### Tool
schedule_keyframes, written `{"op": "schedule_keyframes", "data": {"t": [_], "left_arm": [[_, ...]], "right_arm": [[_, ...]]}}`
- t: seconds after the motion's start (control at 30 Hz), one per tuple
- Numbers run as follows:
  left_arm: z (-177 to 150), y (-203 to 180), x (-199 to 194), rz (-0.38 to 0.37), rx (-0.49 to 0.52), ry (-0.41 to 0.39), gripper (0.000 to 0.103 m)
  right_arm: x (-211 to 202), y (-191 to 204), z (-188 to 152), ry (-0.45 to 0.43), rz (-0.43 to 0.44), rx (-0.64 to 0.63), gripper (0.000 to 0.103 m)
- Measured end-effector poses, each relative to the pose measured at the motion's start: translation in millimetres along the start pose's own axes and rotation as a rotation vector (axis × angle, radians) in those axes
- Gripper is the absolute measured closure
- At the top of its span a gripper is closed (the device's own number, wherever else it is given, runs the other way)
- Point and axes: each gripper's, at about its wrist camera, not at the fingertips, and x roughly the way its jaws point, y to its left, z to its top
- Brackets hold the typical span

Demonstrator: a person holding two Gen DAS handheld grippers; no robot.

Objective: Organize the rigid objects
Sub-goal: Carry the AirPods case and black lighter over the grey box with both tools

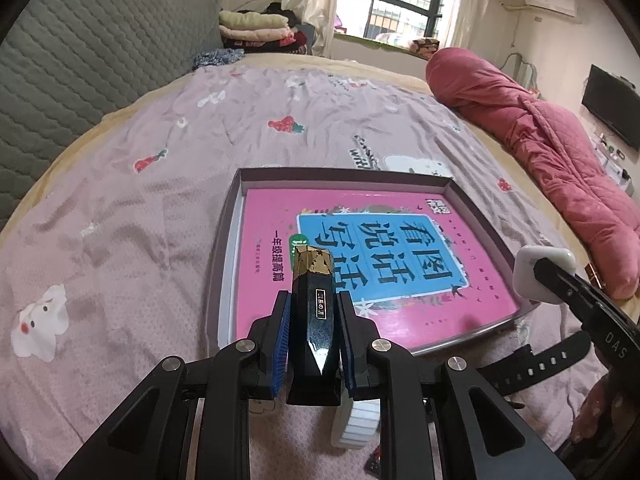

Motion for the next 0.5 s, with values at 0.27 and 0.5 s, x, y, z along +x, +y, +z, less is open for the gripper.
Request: {"op": "schedule_keyframes", "data": {"t": [0.27, 0.5], "left_arm": [[4.4, 4.3, 11.4, 0.004, -0.009, 0.008, 0.081], [11.2, 3.7, 15.7, 0.016, -0.004, -0.001, 0.081]], "right_arm": [[11.3, -3.1, 2.5, 0.019, 0.006, 0.005, 0.081], [25.0, -5.0, 2.6, 0.045, -0.022, -0.002, 0.081]]}}
